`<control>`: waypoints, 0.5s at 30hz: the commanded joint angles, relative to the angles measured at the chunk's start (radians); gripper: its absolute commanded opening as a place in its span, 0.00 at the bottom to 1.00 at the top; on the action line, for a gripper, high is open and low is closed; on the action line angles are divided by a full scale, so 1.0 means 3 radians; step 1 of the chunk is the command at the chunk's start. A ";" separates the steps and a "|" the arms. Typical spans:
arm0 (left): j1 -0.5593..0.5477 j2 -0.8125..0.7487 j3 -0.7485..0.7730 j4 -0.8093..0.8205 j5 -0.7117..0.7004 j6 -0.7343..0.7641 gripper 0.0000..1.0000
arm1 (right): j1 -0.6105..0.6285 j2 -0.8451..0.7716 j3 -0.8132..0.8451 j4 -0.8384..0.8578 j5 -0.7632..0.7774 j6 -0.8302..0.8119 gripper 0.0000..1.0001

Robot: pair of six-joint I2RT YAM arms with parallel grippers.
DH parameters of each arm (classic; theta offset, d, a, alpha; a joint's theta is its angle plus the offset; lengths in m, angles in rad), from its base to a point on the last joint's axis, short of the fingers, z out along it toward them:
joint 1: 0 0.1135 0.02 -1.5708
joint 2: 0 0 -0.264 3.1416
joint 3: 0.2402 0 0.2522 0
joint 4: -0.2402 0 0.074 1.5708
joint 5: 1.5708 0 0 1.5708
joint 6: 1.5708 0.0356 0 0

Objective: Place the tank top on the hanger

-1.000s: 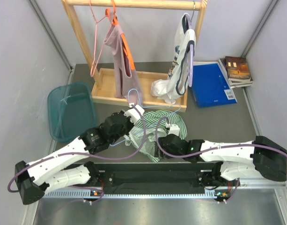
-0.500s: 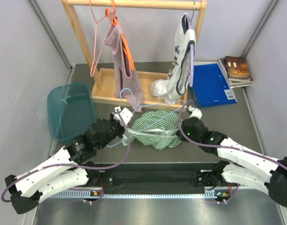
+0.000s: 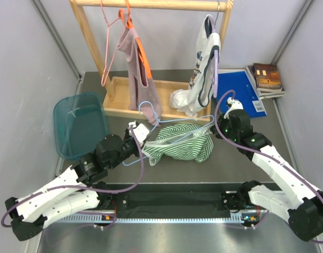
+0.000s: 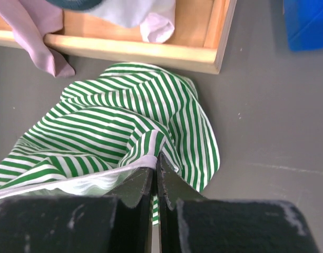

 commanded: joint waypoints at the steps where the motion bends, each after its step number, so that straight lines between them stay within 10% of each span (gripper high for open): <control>1: -0.0028 0.0009 0.0015 0.0155 0.0038 0.0016 0.00 | -0.0222 0.0005 0.0321 -0.0174 -0.0042 -0.0288 0.00; 15: -0.0094 0.0075 0.0015 0.0145 -0.0013 0.0026 0.00 | -0.0478 -0.0102 0.0858 -0.0675 -0.0246 -0.0529 0.00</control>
